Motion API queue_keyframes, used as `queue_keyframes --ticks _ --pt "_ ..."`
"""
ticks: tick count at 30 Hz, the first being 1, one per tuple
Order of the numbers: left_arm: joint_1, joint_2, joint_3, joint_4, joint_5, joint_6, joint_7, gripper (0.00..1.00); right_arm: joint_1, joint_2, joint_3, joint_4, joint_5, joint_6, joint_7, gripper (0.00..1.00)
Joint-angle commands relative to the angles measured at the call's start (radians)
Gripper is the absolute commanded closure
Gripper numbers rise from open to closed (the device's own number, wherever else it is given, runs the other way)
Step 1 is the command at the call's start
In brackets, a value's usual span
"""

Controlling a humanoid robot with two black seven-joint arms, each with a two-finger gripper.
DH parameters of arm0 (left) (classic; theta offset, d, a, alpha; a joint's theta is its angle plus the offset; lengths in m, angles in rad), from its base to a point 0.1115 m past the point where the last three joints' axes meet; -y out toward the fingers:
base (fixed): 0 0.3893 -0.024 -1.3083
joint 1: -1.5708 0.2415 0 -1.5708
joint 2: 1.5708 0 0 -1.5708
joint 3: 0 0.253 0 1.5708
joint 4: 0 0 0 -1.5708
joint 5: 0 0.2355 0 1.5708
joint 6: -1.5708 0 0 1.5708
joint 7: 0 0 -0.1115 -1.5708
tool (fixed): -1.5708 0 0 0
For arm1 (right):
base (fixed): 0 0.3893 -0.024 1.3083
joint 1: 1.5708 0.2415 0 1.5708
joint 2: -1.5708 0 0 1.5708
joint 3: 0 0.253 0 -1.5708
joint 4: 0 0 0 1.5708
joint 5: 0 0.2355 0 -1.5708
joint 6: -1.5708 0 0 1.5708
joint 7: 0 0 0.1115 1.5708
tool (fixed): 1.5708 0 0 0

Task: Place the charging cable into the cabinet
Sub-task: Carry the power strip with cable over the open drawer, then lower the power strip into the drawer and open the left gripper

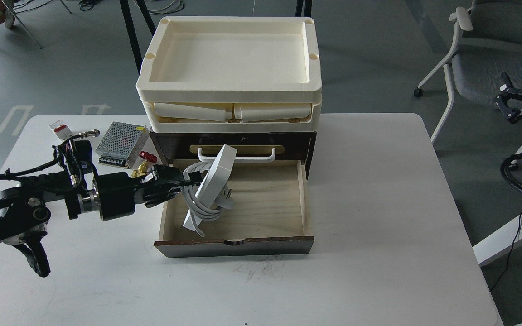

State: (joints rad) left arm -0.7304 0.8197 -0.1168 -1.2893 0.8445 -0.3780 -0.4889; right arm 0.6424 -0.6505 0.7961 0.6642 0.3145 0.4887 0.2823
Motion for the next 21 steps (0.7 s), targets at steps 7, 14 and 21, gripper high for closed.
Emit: queue_keyframes --ticks 7,14,21 --pt "0.005 -0.065 0.008 0.062 0.008 0.041 0.0 1.0 -0.013 0.0 0.006 0.0 0.0 0.0 0.0 0.0" --pt "0.031 -0.145 0.008 0.113 0.07 0.096 0.0 0.99 -0.02 -0.001 0.006 0.0 0.001 0.0 0.008 0.0" --pt "0.051 -0.205 0.008 0.169 0.07 0.097 0.0 0.88 -0.026 -0.001 0.006 0.0 0.001 0.0 0.008 0.0"
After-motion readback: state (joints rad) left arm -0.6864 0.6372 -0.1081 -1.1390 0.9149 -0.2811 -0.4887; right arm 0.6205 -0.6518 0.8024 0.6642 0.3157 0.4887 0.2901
